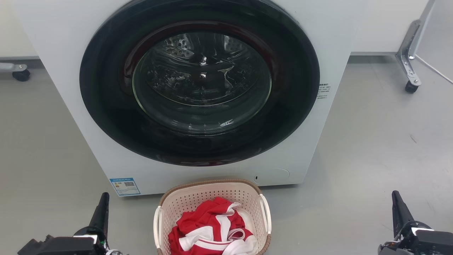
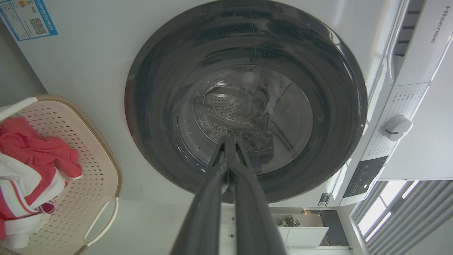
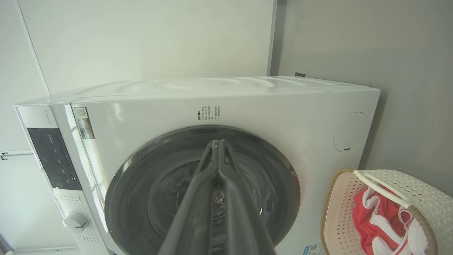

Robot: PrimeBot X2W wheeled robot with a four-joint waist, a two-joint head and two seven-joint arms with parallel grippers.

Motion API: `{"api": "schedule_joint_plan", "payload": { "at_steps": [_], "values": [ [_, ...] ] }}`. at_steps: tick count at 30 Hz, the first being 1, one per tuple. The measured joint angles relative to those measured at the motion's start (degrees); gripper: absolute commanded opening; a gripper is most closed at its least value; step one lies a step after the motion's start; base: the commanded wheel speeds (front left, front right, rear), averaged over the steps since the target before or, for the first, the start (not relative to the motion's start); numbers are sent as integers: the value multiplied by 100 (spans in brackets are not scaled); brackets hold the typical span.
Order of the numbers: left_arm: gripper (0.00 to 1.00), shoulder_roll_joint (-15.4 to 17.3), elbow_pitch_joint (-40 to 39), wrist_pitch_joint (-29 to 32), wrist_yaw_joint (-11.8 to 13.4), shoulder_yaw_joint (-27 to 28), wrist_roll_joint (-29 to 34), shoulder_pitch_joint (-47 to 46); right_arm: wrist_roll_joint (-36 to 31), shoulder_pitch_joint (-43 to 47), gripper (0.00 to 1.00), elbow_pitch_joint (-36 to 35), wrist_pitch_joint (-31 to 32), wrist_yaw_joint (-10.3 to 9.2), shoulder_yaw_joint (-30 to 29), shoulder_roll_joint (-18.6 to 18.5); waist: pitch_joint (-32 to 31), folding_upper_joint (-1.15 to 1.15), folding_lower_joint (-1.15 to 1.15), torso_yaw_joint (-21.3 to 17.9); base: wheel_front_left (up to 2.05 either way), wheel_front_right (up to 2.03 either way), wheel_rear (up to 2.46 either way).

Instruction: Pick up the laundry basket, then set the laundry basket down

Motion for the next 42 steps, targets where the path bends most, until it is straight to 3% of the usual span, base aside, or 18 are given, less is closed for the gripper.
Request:
{"api": "schedule_joint_plan", "payload": {
  "at_steps": [42],
  "values": [
    [0,0,3,0,0,0,0,0,0,0,0,-2,0,0,0,0,0,0,0,0,0,0,0]
  ]
}}
